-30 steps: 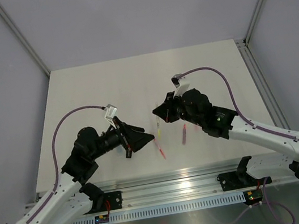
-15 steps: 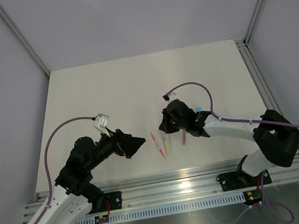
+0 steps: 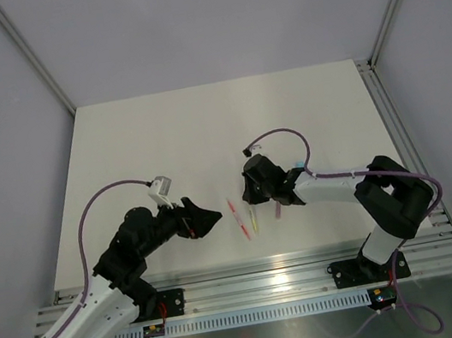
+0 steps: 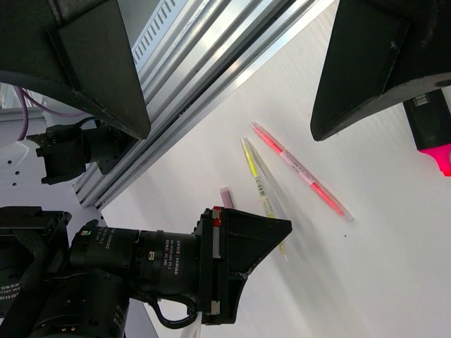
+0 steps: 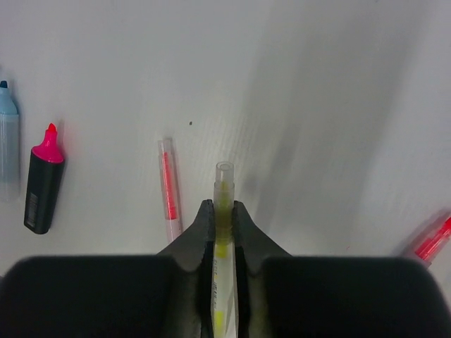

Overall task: Insert the pens into the pen caps
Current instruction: Place the pen at the center of the board, then pick up the pen from the center of the board.

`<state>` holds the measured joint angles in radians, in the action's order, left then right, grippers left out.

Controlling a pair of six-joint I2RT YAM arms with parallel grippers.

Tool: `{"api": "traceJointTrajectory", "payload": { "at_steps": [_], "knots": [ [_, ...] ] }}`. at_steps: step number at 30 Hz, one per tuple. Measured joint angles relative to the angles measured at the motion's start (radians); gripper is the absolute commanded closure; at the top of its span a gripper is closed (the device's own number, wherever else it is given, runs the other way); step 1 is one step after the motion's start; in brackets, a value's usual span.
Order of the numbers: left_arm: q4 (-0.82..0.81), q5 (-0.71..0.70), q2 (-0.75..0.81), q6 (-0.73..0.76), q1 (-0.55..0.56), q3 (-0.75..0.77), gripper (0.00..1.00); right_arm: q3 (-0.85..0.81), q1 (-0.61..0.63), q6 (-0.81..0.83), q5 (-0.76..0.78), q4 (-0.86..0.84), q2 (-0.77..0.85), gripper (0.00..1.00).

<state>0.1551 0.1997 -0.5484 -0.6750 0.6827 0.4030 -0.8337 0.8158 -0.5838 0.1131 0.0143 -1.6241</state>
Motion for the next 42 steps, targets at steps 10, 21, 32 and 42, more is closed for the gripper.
{"api": "traceJointTrajectory", "payload": {
  "at_steps": [10,21,32,42],
  "knots": [
    [-0.031,0.0,-0.016,0.0,0.0,0.0,0.01,-0.028,0.0,-0.005,0.023,0.047,-0.051,0.78],
    [-0.03,0.0,-0.016,0.0,0.0,0.0,0.01,-0.051,0.0,-0.026,0.029,0.097,-0.064,0.52],
    [-0.034,0.0,-0.02,0.0,0.0,0.0,0.01,-0.055,0.0,-0.033,0.089,0.174,0.141,0.51],
    [-0.079,0.018,-0.08,0.0,0.0,0.0,0.09,0.038,-0.01,-0.1,0.2,0.292,0.256,0.57]
  ]
}}
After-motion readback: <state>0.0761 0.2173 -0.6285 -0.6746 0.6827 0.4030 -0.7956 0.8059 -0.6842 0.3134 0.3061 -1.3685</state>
